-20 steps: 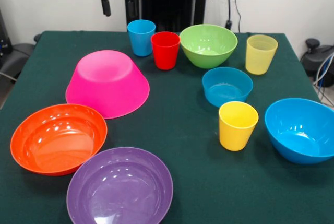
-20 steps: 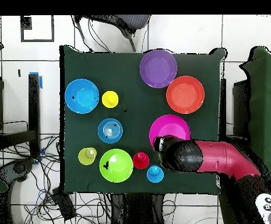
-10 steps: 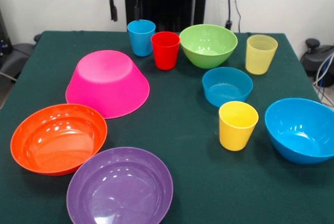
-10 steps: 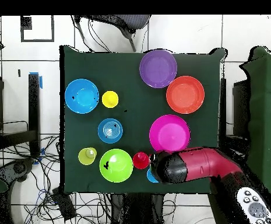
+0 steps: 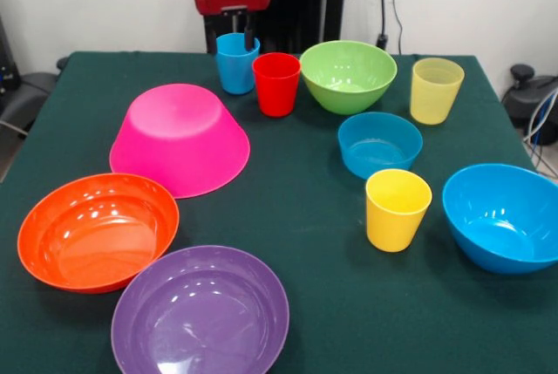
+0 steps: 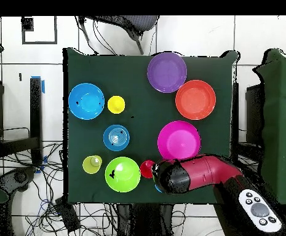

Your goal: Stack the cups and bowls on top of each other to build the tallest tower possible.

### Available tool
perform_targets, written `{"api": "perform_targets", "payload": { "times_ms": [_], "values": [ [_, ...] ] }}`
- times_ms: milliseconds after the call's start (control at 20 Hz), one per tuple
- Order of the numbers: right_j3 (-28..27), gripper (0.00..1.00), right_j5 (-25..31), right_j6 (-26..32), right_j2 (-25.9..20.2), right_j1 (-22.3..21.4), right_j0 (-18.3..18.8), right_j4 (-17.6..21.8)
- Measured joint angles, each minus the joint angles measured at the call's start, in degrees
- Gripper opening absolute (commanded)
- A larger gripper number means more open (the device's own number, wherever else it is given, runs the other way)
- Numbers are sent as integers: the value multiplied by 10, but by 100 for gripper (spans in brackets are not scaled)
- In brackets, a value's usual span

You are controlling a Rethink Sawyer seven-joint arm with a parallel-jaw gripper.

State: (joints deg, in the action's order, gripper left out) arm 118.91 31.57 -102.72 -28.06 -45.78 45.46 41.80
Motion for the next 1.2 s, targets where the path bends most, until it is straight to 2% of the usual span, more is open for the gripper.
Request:
{"api": "perform_targets", "payload": {
  "times_ms": [1200],
  "values": [
    [11, 100, -3, 0, 1, 9, 10, 9]
  ]
}}
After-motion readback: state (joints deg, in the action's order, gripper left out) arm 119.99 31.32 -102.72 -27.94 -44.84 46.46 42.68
